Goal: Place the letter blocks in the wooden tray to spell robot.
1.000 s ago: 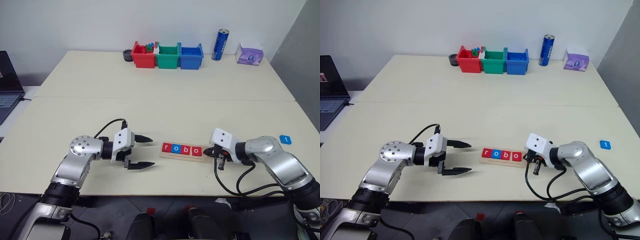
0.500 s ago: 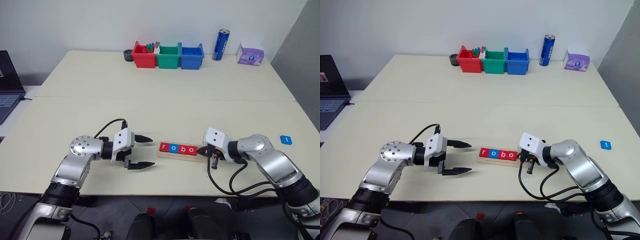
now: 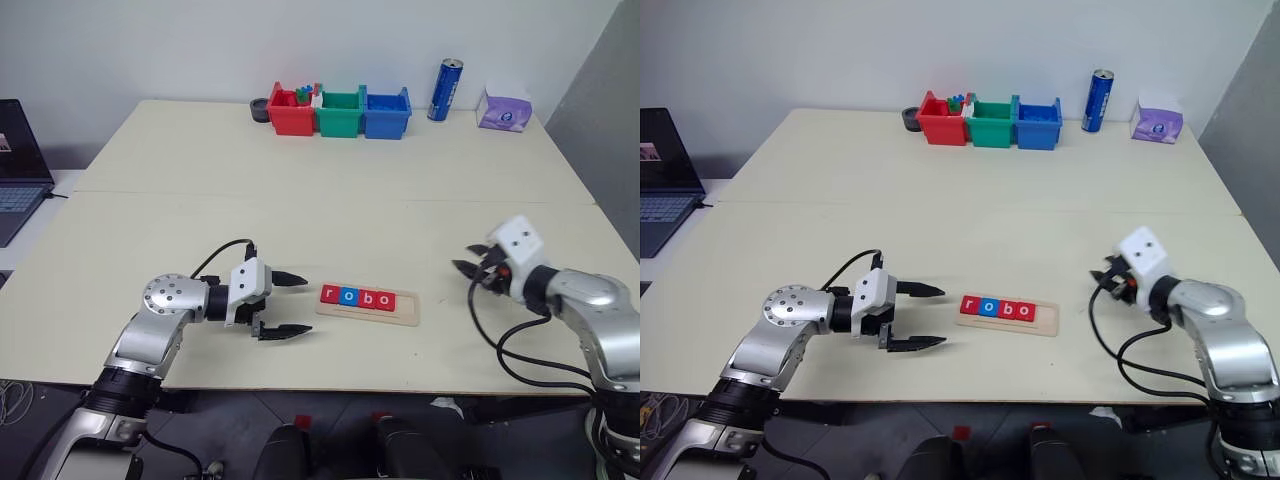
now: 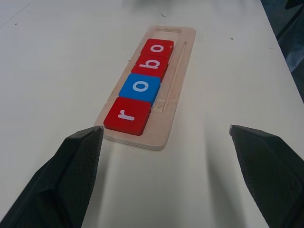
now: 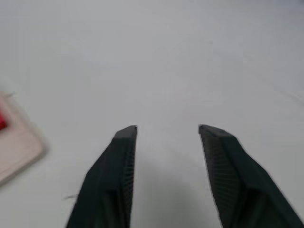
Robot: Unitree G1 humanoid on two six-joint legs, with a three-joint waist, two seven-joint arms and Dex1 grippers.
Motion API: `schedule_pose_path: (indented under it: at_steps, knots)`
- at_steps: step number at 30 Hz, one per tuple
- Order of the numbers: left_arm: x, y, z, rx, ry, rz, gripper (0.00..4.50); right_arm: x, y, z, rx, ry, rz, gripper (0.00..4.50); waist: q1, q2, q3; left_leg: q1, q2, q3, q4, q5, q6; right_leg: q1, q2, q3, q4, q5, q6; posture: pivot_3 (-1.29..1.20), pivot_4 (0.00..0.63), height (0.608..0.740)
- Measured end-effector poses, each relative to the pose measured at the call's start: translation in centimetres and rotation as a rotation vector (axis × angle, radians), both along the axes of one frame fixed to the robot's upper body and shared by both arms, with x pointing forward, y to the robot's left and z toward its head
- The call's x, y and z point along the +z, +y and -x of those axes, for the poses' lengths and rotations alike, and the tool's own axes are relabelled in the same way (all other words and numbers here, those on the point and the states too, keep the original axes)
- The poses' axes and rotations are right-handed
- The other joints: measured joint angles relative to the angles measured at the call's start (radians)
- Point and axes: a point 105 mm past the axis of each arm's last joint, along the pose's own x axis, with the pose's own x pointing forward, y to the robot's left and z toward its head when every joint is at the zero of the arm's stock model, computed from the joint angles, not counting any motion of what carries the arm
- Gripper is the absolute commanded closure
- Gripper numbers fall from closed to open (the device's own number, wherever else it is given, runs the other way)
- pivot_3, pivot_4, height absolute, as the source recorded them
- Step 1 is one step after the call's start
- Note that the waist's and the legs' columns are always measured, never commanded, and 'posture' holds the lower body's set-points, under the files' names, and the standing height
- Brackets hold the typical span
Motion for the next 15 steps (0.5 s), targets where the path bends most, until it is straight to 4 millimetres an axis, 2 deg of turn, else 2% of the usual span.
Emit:
schedule_pose_path:
  at_steps: [4, 12, 15]
  knots:
    - [0.0, -0.3, 0.1, -0.008, 0.007, 0.006, 0.00, -1.1, -5.4, 1.0, -0.344, -0.071, -0.026, 0.10, -0.001, 0.001, 0.000, 0.000, 0.000, 0.001, 0.000, 0.000, 0.000, 0.000, 0.000, 0.001, 0.000, 0.000, 0.000, 0.00, 0.150, 0.740]
    - [0.2, -1.0, 0.0, -0.037, 0.003, 0.009, 0.00, -4.0, -11.2, 2.2, -0.678, -0.065, -0.036, 0.04, -0.005, 0.001, 0.000, 0.003, -0.001, 0.005, -0.001, 0.000, 0.000, 0.000, 0.001, 0.004, 0.000, 0.000, 0.000, 0.00, 0.150, 0.740]
    - [0.3, -1.1, 0.0, -0.043, 0.002, 0.010, 0.00, -5.3, -12.9, 1.6, -0.757, -0.041, -0.080, 0.04, -0.006, 0.001, 0.000, 0.004, -0.001, 0.006, -0.001, 0.000, 0.000, 0.000, 0.001, 0.006, 0.000, 0.000, 0.000, 0.00, 0.150, 0.740]
